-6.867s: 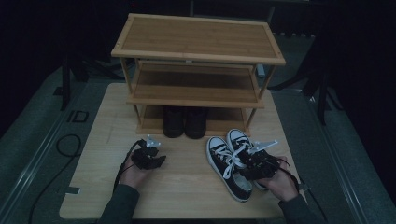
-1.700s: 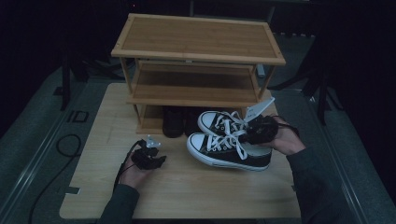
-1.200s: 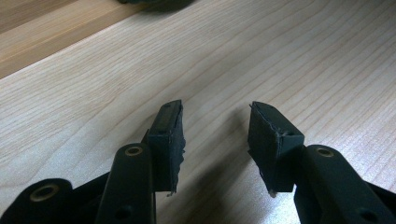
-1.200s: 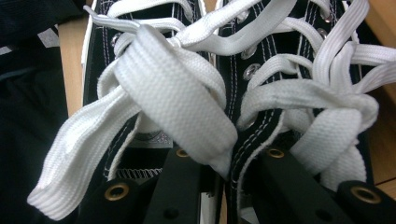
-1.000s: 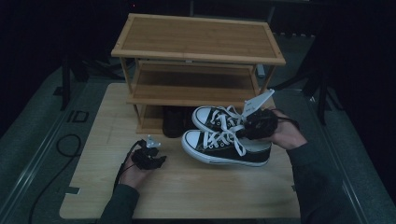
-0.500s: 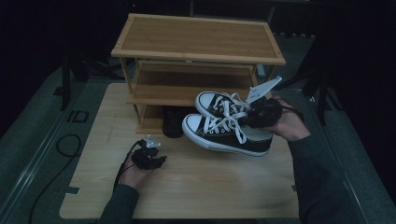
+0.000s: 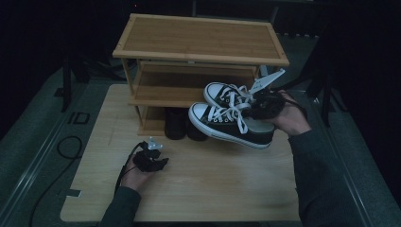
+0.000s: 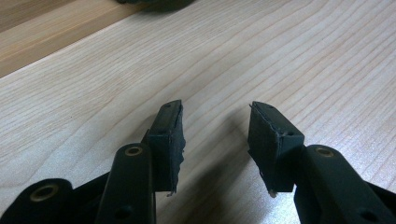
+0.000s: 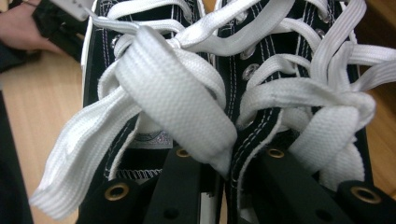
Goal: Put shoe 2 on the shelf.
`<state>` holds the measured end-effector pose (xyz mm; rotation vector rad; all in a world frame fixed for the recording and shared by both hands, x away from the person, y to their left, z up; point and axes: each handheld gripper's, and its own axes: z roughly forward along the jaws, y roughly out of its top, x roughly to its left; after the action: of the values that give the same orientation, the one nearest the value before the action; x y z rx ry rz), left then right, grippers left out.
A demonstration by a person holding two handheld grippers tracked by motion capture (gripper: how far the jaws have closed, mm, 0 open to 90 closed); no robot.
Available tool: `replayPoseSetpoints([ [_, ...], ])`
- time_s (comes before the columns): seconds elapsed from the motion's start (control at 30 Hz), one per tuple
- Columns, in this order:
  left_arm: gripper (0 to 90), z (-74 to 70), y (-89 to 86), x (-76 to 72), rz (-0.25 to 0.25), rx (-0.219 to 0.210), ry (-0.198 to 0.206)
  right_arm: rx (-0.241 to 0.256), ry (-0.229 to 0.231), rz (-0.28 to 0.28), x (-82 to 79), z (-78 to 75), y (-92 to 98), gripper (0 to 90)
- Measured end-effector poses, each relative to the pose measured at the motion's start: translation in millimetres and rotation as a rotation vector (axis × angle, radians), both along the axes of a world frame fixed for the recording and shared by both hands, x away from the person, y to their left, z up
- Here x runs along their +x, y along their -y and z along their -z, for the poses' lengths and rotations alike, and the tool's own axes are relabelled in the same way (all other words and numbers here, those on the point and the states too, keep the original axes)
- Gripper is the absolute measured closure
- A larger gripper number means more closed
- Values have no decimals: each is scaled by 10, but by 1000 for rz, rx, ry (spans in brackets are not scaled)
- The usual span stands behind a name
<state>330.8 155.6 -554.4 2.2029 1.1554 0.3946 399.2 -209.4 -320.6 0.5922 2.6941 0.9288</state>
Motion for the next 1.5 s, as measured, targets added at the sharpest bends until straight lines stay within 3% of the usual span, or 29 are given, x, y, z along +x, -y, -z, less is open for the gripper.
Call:
replayPoseSetpoints([
  [0.6,553,0,-2,1,1,-1,-1,29,32,217,261,38,-119,839],
  [1.13,553,0,-8,0,3,-4,-1,31,81,367,312,73,-354,836],
  [1.5,554,1,-8,-1,2,-3,0,78,90,469,337,71,-430,835],
])
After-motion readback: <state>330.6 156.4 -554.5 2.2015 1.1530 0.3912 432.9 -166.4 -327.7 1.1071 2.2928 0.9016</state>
